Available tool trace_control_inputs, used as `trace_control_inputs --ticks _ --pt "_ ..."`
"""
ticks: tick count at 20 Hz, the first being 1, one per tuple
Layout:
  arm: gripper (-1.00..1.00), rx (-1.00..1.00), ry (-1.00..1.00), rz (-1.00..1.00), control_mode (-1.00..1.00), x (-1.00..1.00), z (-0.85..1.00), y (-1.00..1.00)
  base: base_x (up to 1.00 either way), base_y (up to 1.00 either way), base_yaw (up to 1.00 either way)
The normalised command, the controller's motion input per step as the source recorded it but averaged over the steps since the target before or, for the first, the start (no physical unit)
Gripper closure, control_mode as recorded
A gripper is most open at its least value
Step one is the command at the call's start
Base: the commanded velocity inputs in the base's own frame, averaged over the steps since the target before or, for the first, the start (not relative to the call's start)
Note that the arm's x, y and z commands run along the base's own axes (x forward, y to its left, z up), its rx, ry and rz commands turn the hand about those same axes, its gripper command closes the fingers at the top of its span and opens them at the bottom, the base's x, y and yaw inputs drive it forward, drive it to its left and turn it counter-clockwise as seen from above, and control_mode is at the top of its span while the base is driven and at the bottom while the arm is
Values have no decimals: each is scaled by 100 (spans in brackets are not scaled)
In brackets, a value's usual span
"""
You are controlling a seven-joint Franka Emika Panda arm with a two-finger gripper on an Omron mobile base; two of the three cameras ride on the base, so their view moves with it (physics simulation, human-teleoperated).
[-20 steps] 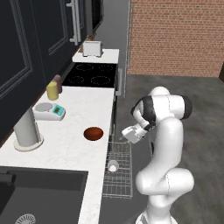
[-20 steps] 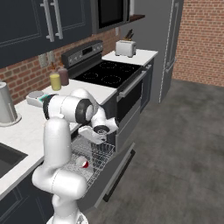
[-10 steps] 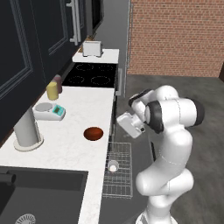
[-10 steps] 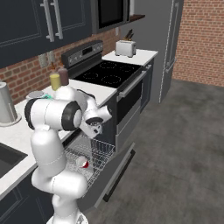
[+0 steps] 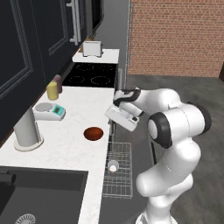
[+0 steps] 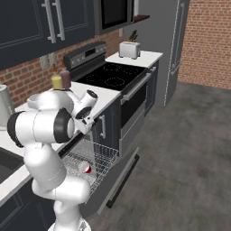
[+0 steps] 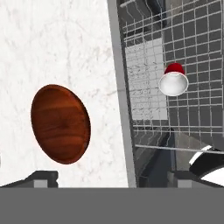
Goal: Pick up the cup and bowl from the counter, place them in the dishwasher, and close the dishwasher door.
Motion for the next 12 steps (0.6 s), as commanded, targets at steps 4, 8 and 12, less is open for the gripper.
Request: trace_control_inputs --ticks 4,8,12 --pt "-100 -24 9 -10 -100 0 3 10 0 0 0" --pt "-100 -12 -2 -1 -100 -1 -18 22 0 0 0" --pt "-100 -1 -3 0 -100 4 -16 29 0 0 0"
